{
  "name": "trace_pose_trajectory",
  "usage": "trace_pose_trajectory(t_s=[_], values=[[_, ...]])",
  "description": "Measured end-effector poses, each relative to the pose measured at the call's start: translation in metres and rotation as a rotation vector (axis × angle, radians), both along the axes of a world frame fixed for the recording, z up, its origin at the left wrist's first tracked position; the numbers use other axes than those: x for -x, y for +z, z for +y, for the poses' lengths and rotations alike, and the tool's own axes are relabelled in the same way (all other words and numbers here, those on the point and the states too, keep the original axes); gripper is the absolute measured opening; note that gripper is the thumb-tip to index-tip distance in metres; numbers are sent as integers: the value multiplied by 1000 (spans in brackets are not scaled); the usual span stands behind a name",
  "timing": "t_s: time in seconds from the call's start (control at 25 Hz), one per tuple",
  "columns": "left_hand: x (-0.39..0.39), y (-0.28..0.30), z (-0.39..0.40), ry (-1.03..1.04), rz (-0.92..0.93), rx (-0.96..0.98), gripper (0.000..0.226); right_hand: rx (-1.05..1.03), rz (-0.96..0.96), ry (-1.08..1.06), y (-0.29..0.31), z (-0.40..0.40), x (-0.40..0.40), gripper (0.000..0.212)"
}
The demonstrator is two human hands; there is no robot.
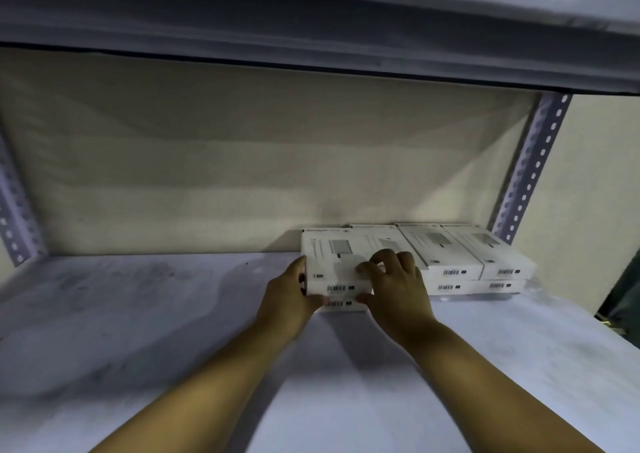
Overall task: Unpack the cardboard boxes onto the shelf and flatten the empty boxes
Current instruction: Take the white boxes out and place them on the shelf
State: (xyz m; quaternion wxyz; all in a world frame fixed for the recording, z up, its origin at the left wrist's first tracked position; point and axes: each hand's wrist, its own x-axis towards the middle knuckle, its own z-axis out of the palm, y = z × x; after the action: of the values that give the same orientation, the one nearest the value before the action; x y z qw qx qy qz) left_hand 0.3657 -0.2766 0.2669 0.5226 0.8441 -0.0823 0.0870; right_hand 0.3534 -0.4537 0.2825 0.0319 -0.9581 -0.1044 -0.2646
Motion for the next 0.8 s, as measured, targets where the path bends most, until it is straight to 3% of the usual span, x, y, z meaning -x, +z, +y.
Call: trace_pose_trajectory(t_s=[0.4, 0.64, 0.8], values=[[-17, -2, -7, 74, 16, -115, 69, -61, 175, 31, 7, -6, -16, 49], [-9, 4, -15, 141, -5, -130, 54, -86, 244, 53, 11, -9, -17, 53], [8, 12, -11, 183, 23, -150, 62, -257, 151, 85, 14, -10, -10, 48]])
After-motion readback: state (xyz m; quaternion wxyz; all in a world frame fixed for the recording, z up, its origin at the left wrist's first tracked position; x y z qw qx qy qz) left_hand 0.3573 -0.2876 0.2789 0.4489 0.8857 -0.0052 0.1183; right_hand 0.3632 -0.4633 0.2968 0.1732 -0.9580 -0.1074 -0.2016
